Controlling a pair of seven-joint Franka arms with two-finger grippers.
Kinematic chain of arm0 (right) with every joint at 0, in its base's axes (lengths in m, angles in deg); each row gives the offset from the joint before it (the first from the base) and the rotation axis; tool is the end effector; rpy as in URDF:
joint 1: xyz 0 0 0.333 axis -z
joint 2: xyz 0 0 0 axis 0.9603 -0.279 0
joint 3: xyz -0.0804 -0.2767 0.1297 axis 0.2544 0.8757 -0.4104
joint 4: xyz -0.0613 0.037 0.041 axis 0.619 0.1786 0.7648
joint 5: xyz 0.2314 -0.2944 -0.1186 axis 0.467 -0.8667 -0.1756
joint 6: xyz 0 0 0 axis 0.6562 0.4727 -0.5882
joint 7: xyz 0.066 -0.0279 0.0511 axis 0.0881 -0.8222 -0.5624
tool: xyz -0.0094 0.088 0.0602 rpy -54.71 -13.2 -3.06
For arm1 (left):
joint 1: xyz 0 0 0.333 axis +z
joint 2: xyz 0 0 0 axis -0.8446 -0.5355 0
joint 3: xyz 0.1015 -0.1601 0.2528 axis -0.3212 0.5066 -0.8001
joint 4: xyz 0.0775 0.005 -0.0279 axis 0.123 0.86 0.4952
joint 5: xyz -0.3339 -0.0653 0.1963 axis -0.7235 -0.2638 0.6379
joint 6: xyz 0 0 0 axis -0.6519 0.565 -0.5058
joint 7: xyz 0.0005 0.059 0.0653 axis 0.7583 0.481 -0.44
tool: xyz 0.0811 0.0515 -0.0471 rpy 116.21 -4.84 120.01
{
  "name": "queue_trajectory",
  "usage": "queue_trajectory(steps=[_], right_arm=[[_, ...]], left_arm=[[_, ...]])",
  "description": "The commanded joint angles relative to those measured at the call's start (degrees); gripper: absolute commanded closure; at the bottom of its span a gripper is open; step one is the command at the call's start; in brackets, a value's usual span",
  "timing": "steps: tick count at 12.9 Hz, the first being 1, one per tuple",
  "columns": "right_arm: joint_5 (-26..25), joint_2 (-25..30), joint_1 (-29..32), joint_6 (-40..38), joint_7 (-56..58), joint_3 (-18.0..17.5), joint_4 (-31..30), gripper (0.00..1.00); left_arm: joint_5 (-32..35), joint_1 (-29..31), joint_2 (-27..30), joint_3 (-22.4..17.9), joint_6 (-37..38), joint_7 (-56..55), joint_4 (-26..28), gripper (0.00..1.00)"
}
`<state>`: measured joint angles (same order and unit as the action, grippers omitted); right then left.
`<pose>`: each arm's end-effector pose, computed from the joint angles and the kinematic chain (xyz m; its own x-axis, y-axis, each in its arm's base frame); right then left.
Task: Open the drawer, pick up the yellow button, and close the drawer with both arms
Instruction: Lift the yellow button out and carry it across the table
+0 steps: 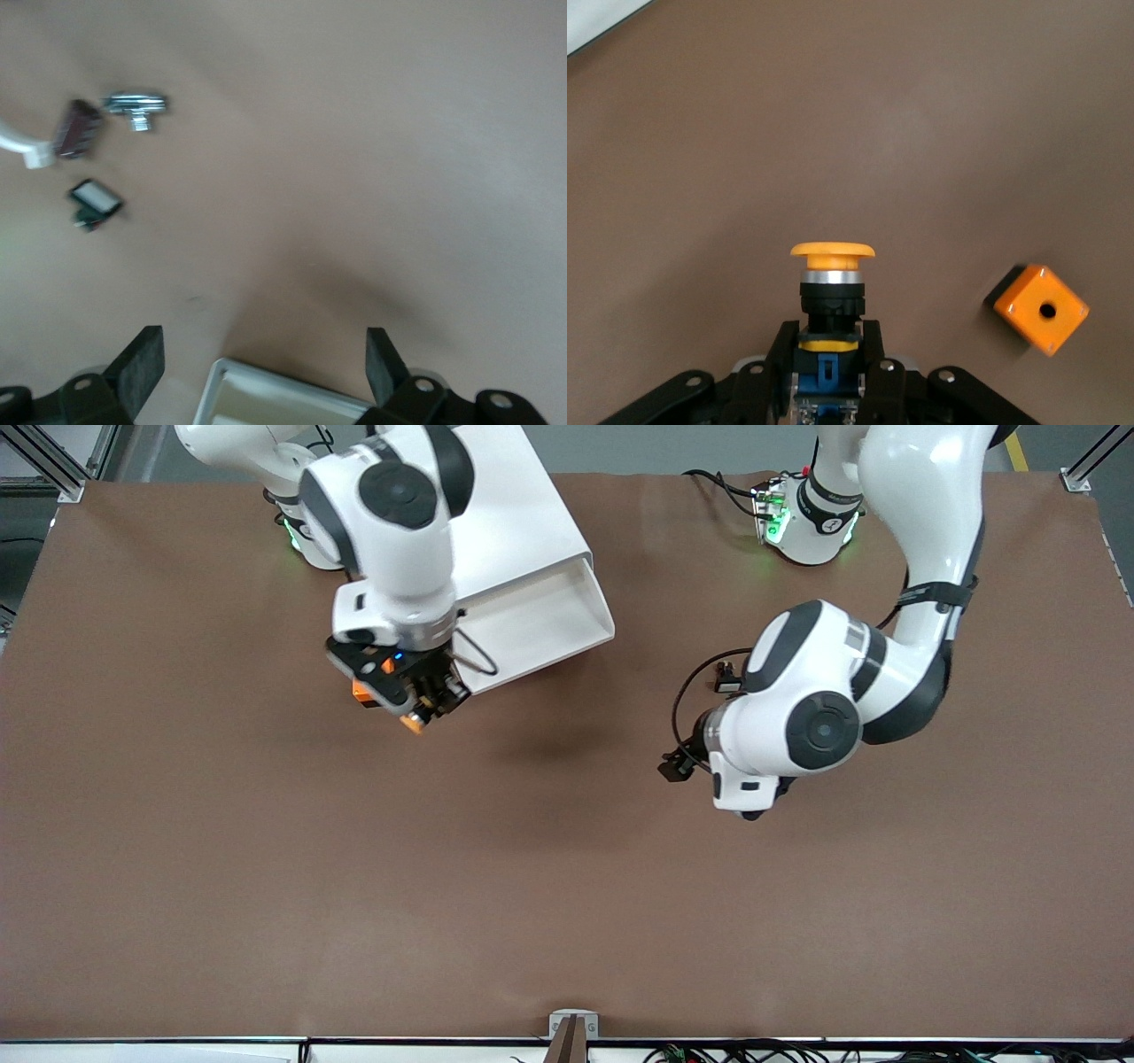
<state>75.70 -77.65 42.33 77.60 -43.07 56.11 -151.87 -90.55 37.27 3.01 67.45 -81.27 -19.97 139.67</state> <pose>0.5373 0.3219 0.4782 0.8030 -0.5663 0.1859 -0.5839 -0.8100 0.0544 0.6047 -0.3610 0.3998 0.7044 0.6401 -0.3068 0.6569 -0.7516 -0.0598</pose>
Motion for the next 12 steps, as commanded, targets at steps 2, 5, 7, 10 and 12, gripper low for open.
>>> queue_trajectory(steps=[2,5,7,10,12], right_arm=[[1.24,-1.82,9.91,1.87,19.43,-0.95,-0.2,0.98],[1.24,-5.42,17.29,7.31,31.66,-0.95,-0.81,0.98],[1.24,-8.58,21.69,11.53,38.08,-0.95,-1.95,0.98],[1.68,-14.21,29.77,18.38,51.43,-1.3,-2.13,0.97],[7.28,-18.42,33.47,23.13,61.09,-1.3,-2.05,0.97]], left_arm=[[1.84,-7.31,-0.78,-0.03,-9.2,0.86,3.45,0.0],[2.45,-12.77,-0.52,-0.12,-9.21,0.78,5.04,0.0],[2.54,-15.75,-0.25,-0.12,-8.86,-0.18,5.92,0.0],[2.46,-20.23,0.19,0.05,-8.42,-4.22,7.5,0.0],[2.28,-21.56,0.71,1.45,-6.23,-6.95,7.68,0.0]])
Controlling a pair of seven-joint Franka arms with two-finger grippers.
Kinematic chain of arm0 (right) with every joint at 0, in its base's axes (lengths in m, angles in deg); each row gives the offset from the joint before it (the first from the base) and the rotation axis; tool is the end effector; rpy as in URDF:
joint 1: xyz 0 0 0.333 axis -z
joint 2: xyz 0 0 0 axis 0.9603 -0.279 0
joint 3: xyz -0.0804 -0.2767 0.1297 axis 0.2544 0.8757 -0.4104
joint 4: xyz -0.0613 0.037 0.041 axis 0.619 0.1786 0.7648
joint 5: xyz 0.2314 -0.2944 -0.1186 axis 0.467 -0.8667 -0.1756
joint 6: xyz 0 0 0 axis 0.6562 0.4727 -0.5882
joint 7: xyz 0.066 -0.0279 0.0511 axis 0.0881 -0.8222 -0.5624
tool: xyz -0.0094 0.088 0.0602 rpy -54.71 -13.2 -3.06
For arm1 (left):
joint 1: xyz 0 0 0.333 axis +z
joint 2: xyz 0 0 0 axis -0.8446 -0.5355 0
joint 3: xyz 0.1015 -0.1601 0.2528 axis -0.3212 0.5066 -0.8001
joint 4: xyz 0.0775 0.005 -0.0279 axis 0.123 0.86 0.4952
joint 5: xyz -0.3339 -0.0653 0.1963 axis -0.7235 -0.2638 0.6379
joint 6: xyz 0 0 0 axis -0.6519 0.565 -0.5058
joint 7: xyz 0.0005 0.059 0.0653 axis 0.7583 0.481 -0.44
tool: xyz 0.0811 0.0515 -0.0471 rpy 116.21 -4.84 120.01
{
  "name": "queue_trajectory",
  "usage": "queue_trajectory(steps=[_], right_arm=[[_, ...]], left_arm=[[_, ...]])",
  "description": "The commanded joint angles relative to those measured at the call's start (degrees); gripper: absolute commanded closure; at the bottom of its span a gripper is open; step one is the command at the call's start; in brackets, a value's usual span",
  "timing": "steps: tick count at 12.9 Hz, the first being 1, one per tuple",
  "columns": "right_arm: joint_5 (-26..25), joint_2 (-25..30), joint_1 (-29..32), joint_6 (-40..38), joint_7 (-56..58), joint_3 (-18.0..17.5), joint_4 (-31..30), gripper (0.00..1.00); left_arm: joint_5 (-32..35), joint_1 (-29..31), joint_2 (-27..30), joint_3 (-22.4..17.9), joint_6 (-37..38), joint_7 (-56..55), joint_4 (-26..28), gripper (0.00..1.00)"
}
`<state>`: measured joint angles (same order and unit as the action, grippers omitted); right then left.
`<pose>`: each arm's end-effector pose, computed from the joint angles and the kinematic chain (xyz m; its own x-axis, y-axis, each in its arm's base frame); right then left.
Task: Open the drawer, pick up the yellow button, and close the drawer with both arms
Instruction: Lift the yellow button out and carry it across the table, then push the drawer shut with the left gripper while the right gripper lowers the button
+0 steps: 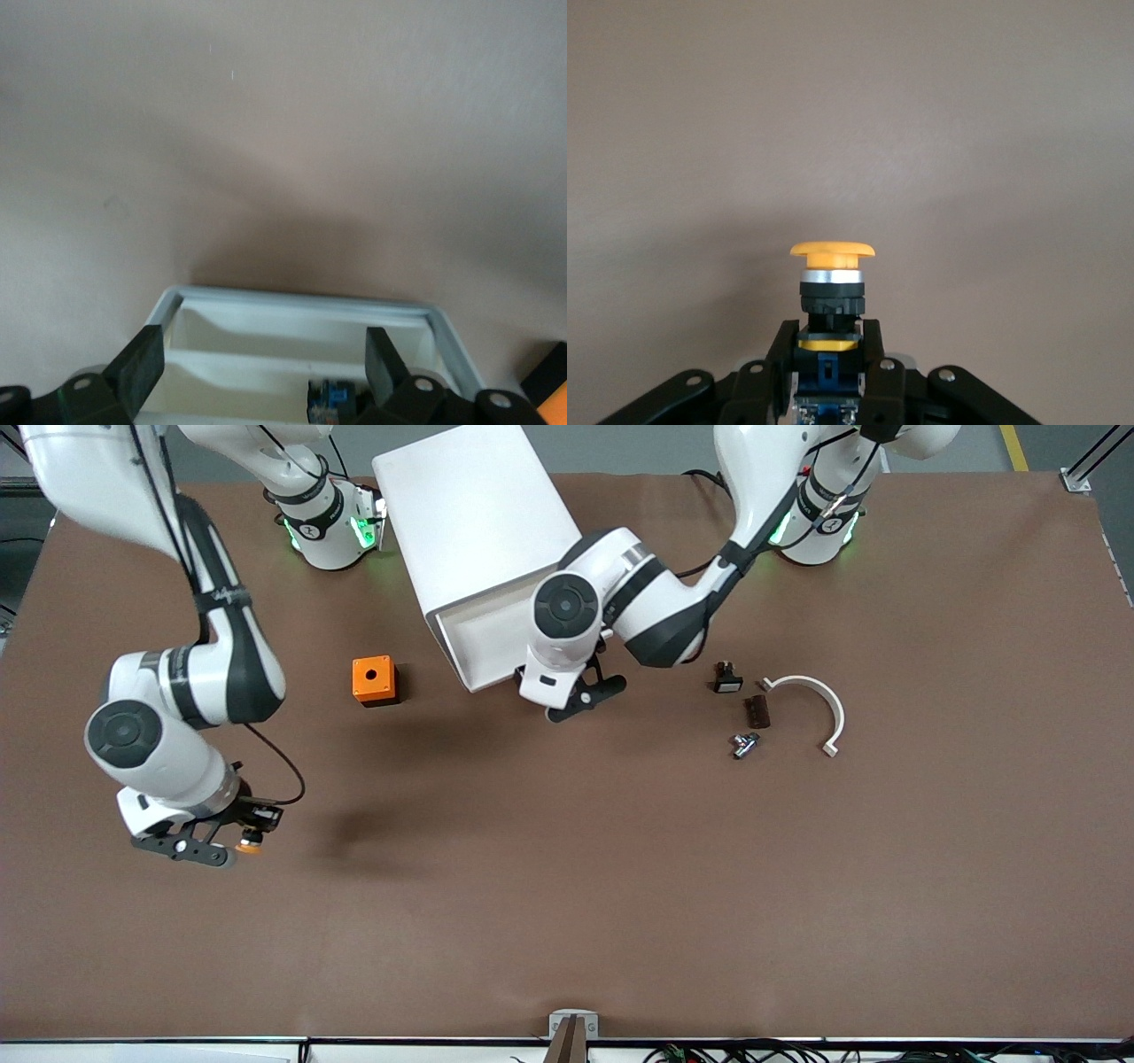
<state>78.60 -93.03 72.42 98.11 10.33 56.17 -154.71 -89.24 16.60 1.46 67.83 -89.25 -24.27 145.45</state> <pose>0.6691 0.0207 0.3115 0.9804 -0.1789 0.0827 -0.1867 -0.9774 0.0988 0.4352 -0.5531 0.3444 0.8581 0.4302 -0.2803 0.4260 -0.9013 -0.0788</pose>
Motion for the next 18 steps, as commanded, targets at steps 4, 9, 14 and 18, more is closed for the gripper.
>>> queue_trajectory(steps=[4,9,14,18], right_arm=[[8.71,-8.77,7.08,9.48,21.18,-1.28,0.98,0.97],[8.8,-10.71,8.67,11.08,26.81,-1.36,0.72,0.93],[8.89,-10.97,8.5,10.9,26.9,-1.36,0.63,0.52],[8.89,-10.28,7.97,10.37,26.55,-1.45,0.89,0.01]], left_arm=[[0.97,-0.9,2.53,7.13,4.57,-8.44,1.98,0.0],[0.44,-1.6,0.61,8.99,4.57,-9.07,2.16,0.0],[1.14,-1.34,-0.02,8.29,4.48,-8.63,2.42,0.0],[1.32,0.5,2.25,-0.73,4.13,-8.81,1.63,0.0]])
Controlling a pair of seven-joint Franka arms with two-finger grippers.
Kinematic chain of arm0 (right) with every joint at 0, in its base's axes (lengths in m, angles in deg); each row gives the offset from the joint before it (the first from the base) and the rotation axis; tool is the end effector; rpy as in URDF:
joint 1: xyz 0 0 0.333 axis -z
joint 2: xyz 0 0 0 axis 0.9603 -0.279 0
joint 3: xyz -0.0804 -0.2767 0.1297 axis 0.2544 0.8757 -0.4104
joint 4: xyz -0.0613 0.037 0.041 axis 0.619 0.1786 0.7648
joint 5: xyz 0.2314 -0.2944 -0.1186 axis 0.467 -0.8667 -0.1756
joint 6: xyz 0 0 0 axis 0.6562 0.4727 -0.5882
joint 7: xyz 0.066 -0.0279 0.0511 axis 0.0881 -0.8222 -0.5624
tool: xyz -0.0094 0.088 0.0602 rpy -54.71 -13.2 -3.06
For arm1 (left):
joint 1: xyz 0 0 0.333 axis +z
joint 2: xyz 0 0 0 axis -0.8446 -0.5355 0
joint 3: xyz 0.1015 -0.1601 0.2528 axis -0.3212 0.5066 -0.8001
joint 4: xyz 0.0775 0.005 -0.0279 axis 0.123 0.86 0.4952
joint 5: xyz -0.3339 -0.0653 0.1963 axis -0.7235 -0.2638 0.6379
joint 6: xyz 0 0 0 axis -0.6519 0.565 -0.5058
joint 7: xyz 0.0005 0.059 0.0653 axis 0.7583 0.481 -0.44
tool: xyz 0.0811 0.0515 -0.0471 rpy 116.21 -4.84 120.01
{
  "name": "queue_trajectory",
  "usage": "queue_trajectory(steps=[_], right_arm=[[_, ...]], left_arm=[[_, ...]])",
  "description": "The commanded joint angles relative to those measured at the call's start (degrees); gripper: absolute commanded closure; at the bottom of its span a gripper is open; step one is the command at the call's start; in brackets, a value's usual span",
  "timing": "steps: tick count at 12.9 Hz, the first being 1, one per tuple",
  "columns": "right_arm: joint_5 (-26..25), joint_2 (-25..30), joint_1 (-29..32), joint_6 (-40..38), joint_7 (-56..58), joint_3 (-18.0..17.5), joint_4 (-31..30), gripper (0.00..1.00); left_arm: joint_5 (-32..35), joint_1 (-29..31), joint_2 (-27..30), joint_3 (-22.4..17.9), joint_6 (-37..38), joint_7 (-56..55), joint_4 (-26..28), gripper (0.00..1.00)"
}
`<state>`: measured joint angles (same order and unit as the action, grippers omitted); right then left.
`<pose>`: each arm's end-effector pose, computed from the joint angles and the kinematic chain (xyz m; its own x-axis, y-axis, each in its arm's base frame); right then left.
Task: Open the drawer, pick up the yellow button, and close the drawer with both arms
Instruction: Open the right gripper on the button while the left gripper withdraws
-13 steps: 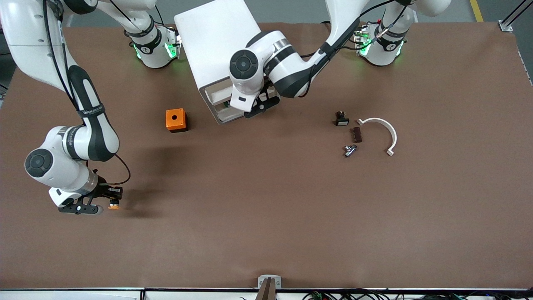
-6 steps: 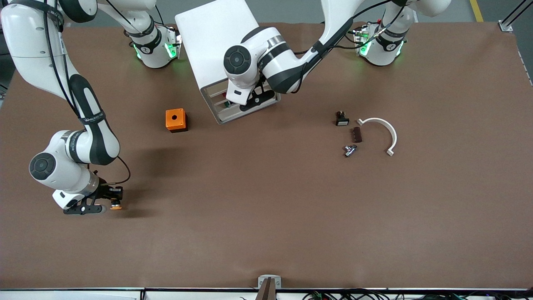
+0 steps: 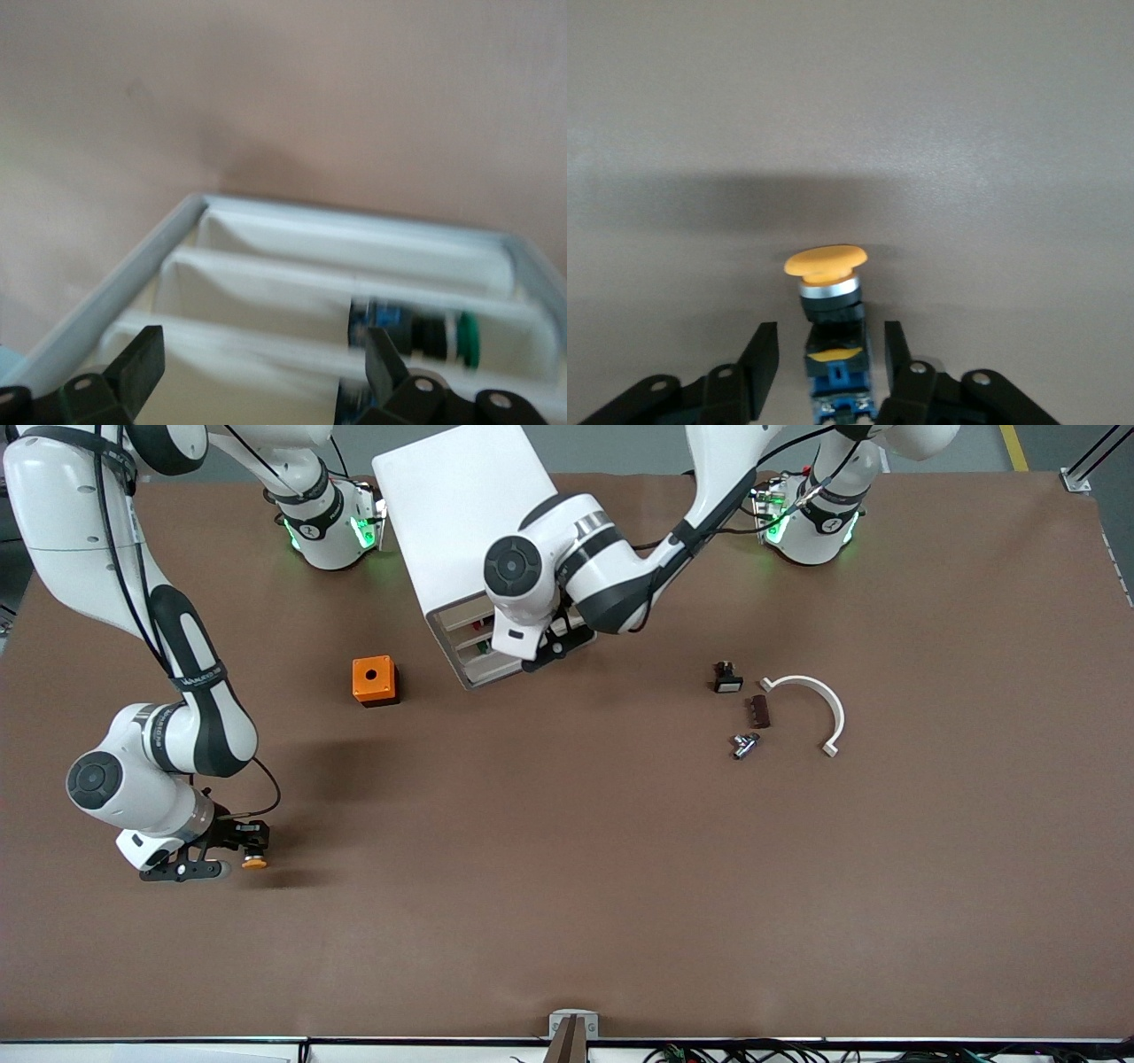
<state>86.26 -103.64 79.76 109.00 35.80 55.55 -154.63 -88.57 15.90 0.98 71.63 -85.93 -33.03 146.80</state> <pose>0.6730 -0.0547 0.2051 0.9965 0.0594 0.0591 0.0590 -0.9982 0.0084 0.3892 -0.5719 0.3301 0.8102 0.5032 -0.3004 0.4644 -0.8640 -0.1947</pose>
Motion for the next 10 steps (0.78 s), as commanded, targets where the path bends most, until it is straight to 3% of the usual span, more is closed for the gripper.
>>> queue_trajectory(steps=[1,3,6,10], right_arm=[[1.14,0.87,0.63,-0.69,1.35,-0.83,0.81,0.0],[1.23,3.94,1.15,-1.3,1.44,-0.92,0.11,0.0],[1.23,9.82,0.63,-8.4,1.35,-1.09,0.02,0.0],[1.41,18.78,0.8,-17.72,0.48,-1.36,-0.07,0.0]], left_arm=[[0.65,1.91,4.31,-7.86,0.81,0.21,-0.07,0.0],[0.99,3.83,6.16,-14.63,0.81,1.0,-1.73,0.0],[8.89,6.47,8.98,-21.15,0.81,7.39,-2.44,0.0],[9.87,14.55,15.03,-21.87,2.55,22.41,-2.27,0.0]])
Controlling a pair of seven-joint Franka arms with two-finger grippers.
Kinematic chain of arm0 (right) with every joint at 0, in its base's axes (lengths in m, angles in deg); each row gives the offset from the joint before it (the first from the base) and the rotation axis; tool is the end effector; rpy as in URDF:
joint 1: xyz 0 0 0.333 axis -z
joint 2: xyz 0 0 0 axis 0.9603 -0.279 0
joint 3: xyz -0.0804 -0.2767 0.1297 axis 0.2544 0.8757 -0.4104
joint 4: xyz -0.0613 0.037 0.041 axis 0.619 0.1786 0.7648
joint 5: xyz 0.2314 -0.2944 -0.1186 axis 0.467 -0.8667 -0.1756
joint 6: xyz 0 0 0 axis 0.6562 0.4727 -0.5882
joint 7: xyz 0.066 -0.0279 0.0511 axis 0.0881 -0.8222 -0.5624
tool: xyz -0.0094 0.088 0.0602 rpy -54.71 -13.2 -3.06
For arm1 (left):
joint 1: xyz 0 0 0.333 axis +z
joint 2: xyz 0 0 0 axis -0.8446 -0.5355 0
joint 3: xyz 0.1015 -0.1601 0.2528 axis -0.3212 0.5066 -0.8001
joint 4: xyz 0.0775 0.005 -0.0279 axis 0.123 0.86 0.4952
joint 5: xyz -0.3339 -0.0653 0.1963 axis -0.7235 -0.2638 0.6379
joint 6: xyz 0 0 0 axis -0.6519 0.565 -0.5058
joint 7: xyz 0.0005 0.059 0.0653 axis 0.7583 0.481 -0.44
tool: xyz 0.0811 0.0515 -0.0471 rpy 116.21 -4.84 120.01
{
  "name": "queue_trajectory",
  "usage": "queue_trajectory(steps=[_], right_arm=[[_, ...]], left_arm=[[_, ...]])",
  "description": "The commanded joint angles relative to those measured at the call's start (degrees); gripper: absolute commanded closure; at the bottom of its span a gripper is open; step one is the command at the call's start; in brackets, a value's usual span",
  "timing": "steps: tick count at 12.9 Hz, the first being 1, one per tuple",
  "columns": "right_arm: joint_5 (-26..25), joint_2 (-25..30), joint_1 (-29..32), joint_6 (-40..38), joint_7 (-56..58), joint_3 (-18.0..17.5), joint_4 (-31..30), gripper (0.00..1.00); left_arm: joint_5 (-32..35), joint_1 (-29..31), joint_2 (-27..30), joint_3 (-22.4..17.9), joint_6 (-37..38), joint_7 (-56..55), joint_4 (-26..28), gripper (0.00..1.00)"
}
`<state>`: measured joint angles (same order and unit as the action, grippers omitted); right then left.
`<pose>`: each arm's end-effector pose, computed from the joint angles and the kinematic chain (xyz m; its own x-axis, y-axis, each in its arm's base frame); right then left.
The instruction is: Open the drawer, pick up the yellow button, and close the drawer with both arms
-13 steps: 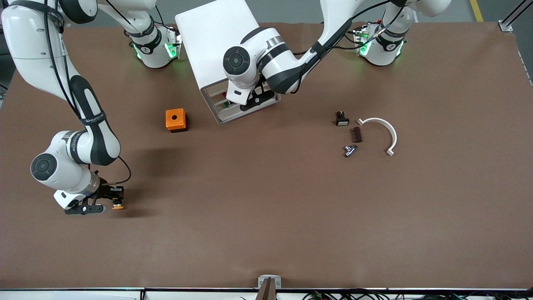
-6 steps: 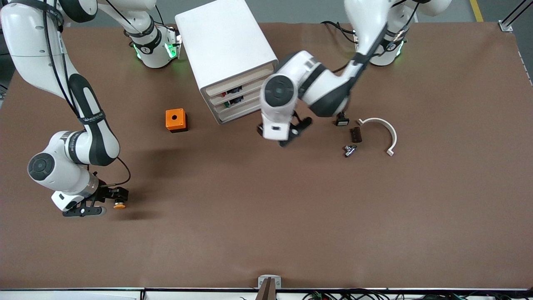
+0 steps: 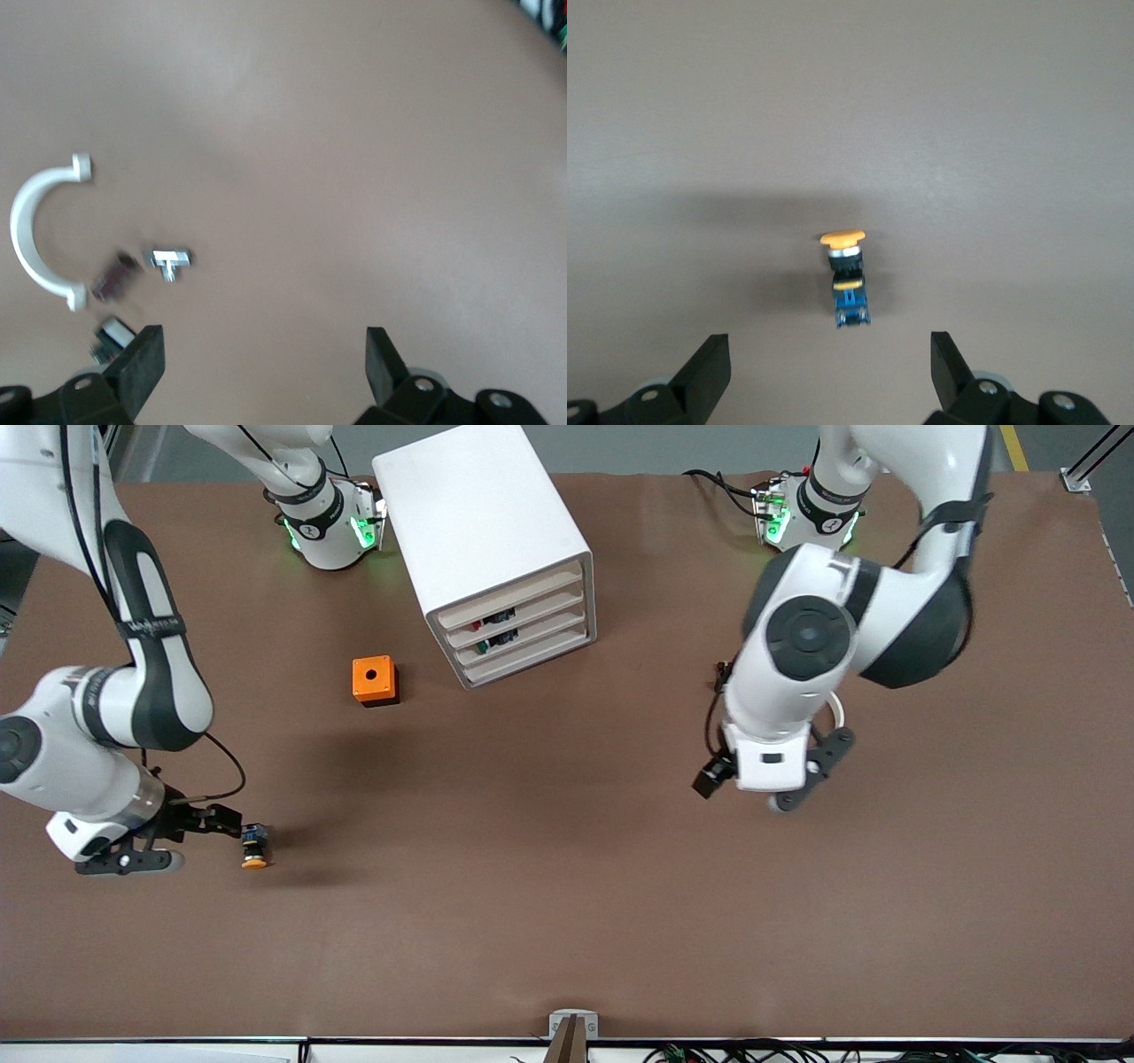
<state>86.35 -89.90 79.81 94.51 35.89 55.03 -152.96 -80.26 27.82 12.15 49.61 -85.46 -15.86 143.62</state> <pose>0.6685 -0.0504 0.3561 0.9950 0.0660 0.0744 0.0650 -0.9978 0.0149 0.6242 -0.2877 0.4762 0.7461 0.6638 0.0524 0.6654 -0.7461 -0.0242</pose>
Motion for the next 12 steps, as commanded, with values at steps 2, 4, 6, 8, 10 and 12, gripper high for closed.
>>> queue_trajectory(steps=[2,4,6,8,10,12], right_arm=[[5.77,11.0,0.76,-10.6,-0.5,-0.66,-1.75,0.0],[7.21,16.19,1.29,-15.18,-0.59,-0.48,-1.75,0.0],[7.21,20.42,1.38,-19.31,-0.59,-0.31,-1.75,0.0],[7.12,24.02,0.85,-23.53,-2.24,-0.13,-1.66,0.0],[6.59,27.54,-0.29,-27.66,-5.06,-0.13,-1.66,0.0],[6.5,28.43,-1.26,-29.7,-5.33,0.91,-1.66,0.0]], left_arm=[[4.37,6.23,7.29,0.23,6.04,14.2,0.82,0.0],[4.38,9.14,10.98,0.32,7.27,24.49,0.82,0.0],[3.86,12.64,14.84,0.76,10.6,31.09,0.82,0.0],[3.76,14.24,17.49,0.5,15.34,38.3,0.91,0.0],[3.68,17.04,19.87,0.58,18.61,45.77,1.17,0.0],[3.59,18.9,22.59,0.59,20.89,53.42,2.22,0.0]])
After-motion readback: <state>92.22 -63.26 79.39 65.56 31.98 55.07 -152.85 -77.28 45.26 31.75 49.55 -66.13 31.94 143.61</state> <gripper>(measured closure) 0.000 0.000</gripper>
